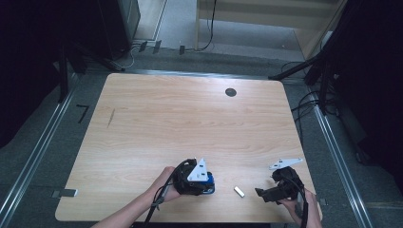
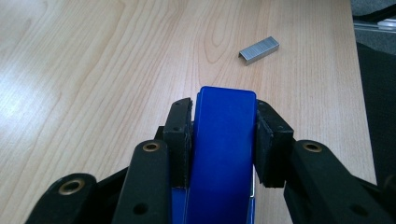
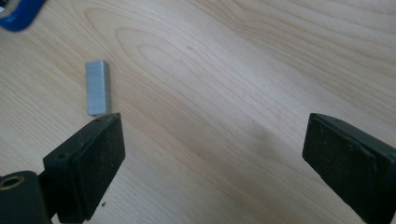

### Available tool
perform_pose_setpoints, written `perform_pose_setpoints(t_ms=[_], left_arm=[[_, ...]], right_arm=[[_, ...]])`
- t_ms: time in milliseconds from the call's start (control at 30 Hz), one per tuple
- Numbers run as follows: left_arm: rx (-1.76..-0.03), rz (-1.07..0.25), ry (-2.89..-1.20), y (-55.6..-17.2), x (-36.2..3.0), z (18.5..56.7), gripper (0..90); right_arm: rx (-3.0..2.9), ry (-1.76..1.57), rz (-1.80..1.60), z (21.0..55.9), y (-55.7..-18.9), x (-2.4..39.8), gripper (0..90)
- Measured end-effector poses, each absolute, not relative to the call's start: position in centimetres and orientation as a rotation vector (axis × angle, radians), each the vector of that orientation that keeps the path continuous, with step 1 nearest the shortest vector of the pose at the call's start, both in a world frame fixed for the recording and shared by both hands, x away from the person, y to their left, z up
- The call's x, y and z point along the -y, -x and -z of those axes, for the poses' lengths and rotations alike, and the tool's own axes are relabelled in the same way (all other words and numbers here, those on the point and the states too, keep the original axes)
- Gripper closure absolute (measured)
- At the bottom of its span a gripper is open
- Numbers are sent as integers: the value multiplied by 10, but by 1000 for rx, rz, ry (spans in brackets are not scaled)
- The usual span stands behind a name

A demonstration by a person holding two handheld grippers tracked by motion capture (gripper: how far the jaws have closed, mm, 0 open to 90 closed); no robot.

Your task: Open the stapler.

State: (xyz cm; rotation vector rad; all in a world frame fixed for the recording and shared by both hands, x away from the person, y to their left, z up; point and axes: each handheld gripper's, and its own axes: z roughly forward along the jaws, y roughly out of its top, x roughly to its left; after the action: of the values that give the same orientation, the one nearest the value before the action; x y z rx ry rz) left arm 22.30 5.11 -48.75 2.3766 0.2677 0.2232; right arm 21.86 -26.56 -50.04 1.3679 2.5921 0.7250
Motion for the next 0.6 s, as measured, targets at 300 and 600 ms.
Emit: perform_pose_setpoints(t_ms=[300, 600], left_arm=[[-251, -225, -2364, -223, -55, 484, 659], [-234, -227, -2363, -224, -57, 482, 663]], right_arm=[[-2584, -1360, -862, 492, -219, 243, 128], [-2610, -1330, -1000, 488, -224, 206, 241]])
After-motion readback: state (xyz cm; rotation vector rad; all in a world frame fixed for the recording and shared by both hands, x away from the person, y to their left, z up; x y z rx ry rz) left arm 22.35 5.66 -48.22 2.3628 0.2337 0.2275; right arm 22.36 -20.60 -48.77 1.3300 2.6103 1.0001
